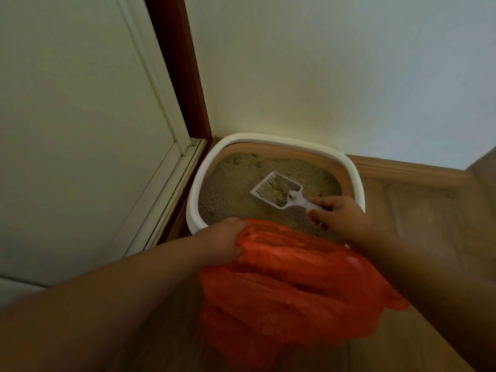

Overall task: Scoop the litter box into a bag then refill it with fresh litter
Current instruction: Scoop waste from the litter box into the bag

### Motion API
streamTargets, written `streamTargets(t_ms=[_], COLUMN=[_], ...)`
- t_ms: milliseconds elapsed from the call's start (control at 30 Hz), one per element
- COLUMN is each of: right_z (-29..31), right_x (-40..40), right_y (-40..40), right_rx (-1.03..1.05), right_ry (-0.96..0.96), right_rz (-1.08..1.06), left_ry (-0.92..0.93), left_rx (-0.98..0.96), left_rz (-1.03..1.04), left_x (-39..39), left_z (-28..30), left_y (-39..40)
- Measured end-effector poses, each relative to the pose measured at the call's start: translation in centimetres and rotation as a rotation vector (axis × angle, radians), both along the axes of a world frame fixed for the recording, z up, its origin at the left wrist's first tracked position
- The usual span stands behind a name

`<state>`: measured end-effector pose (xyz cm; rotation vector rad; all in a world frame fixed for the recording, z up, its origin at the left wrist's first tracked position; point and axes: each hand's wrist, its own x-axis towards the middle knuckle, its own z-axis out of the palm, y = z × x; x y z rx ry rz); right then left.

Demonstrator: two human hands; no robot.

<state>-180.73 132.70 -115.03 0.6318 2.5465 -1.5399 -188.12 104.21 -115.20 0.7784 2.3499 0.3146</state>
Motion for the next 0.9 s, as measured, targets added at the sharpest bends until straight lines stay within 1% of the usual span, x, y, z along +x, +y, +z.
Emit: streamTargets(t_ms=[133, 233, 500, 900], right_z=[0.4, 1.1, 2.8, 3.3], right_x=[1.8, 3.1, 4.7, 5.7], right_y=[1.6, 2.5, 3.4, 3.4], right_rx=[-0.018, 0.001, 0.013, -0.029], right_ry=[0.014, 0.011, -0.01, -0.017], right_rz=[-0.062, -0.034, -0.048, -0.015], left_ry=[0.023, 0.039, 0.055, 0.074], left_rx=[0.001, 0.038, 0.086, 0.069], left_rz=[0.003, 0.006, -0.01, -0.056], left_x=[0.4, 0.9, 1.8, 2.4], left_z=[1.0, 1.8, 3.3, 3.6], left_y=[0.5, 1.3, 2.2, 2.4])
